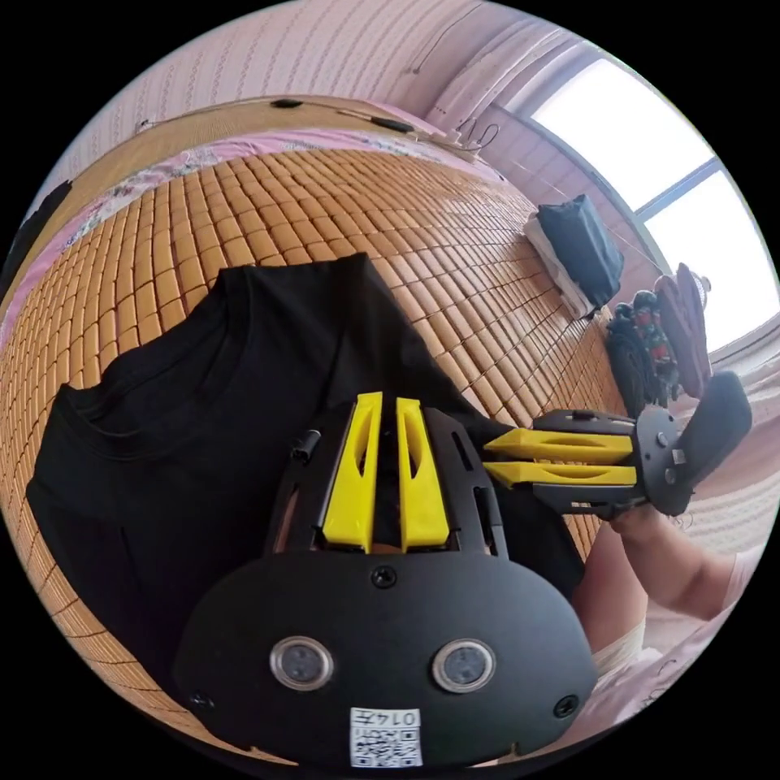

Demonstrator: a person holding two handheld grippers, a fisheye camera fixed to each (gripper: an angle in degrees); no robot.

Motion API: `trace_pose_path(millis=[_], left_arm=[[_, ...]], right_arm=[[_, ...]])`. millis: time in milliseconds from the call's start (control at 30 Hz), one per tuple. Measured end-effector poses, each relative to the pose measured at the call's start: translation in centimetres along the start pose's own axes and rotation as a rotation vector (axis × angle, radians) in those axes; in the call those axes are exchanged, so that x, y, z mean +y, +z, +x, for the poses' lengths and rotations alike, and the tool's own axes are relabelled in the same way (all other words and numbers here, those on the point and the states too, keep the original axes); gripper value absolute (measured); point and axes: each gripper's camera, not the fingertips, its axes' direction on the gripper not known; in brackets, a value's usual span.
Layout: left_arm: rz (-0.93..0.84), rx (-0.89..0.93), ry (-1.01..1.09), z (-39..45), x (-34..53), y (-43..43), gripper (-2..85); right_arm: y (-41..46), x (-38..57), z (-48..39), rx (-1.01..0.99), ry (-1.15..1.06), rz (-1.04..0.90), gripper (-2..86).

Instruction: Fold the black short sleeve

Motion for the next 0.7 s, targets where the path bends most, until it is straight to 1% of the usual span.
trace_pose_path(millis=[100,167,200,233,300,367,467,533,600,633,700], left_arm=[[0.001,0.036,0.012,-0.6,0.7,-1.9,5.4],[0.111,0.031,0.004,-1.7,2.3,-6.0,6.2],[0.130,0.023,-0.005,-2.2,2.8,-7.1,6.3],[0.162,0.006,-0.031,-3.6,3.8,-9.3,6.3],[0.208,-0.030,-0.085,-6.4,5.7,-12.5,6.4],[0.248,-0.142,-0.143,-10.6,8.5,-16.4,6.5],[0.235,-0.247,-0.211,-15.2,11.8,-19.8,8.0],[0.226,-0.265,-0.275,-17.6,13.3,-20.9,9.2],[0.240,-0.220,-0.346,-19.9,14.6,-21.6,10.1],[0.257,-0.179,-0.378,-21.1,15.3,-21.8,10.4],[0.241,-0.159,-0.400,-22.3,15.7,-21.7,9.8]], right_arm=[[0.0,-1.9,3.0,0.018,0.017,0.072,8.0],[0.8,-3.5,5.0,-0.001,0.027,0.079,9.2],[1.8,-4.5,6.5,-0.020,0.054,0.068,10.0],[2.4,-5.0,7.3,-0.037,0.074,0.057,10.5],[4.5,-6.3,10.5,-0.146,0.180,0.022,11.6],[5.3,-6.8,11.8,-0.211,0.226,0.037,11.4],[6.2,-7.5,12.3,-0.243,0.225,0.033,8.8],[6.8,-7.7,12.2,-0.242,0.200,0.000,6.6],[7.6,-7.9,12.4,-0.223,0.207,-0.062,3.7],[7.6,-7.8,12.5,-0.228,0.214,-0.063,3.2],[7.2,-7.8,12.9,-0.264,0.230,-0.054,2.0]])
